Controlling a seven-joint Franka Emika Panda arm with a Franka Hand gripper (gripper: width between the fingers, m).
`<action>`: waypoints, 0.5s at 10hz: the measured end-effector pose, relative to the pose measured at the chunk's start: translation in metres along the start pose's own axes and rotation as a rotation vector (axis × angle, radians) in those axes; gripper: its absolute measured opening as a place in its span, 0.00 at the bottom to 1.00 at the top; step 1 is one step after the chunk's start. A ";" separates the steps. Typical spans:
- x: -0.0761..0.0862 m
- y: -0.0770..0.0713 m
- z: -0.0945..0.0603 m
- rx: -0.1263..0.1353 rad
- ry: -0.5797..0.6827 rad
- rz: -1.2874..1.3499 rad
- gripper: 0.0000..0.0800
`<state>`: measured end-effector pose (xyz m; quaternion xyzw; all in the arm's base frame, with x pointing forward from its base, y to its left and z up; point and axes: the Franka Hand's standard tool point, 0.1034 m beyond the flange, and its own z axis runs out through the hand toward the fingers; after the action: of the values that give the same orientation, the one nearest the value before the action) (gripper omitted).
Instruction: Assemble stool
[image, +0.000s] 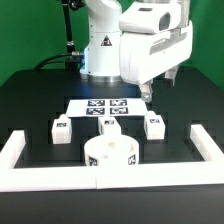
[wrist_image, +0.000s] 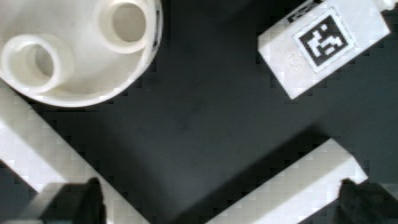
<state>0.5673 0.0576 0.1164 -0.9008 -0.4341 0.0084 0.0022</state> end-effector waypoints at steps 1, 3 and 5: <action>0.000 0.000 0.000 0.000 0.000 0.000 0.81; 0.000 0.000 0.000 0.000 0.000 -0.003 0.81; -0.012 0.007 0.004 0.000 -0.006 -0.090 0.81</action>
Offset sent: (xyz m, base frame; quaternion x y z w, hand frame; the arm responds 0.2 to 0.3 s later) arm 0.0000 0.0000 0.0000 0.0000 0.0000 -0.0650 0.9979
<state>0.5650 0.0438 0.1129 -0.8804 -0.4742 0.0110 0.0013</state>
